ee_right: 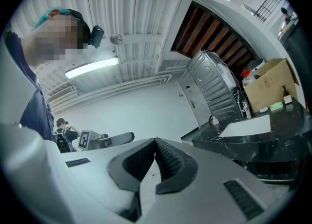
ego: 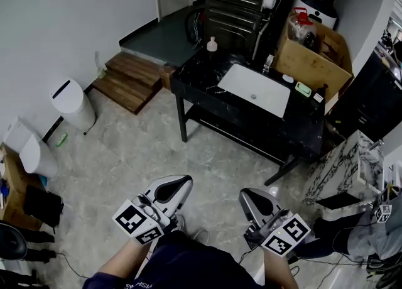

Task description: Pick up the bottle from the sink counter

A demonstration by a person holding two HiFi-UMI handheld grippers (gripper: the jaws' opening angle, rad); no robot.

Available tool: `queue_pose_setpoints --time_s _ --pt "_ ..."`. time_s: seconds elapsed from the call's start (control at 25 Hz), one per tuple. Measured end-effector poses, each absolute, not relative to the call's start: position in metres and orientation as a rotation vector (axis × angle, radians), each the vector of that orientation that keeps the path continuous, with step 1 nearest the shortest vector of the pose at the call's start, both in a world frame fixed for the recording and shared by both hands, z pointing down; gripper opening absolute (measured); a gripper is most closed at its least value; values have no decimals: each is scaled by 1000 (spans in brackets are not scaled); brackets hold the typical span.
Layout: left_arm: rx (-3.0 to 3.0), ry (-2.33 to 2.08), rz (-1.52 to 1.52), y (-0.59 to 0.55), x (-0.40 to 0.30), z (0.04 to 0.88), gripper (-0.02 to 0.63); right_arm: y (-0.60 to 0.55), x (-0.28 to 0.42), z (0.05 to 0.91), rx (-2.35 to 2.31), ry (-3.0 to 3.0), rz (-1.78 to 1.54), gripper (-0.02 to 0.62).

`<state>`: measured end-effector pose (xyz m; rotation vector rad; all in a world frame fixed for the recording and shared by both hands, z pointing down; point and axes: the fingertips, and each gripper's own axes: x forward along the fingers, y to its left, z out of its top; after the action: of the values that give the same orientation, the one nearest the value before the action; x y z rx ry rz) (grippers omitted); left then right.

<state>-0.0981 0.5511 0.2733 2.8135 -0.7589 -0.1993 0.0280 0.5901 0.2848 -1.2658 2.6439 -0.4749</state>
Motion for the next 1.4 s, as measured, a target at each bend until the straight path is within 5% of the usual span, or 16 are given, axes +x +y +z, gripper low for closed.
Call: queue_pose_setpoints --time_s 1.4 --pt "2754 -740 -172 338 -122 311 8 379 -5 313 -1275 2671 -559 18"
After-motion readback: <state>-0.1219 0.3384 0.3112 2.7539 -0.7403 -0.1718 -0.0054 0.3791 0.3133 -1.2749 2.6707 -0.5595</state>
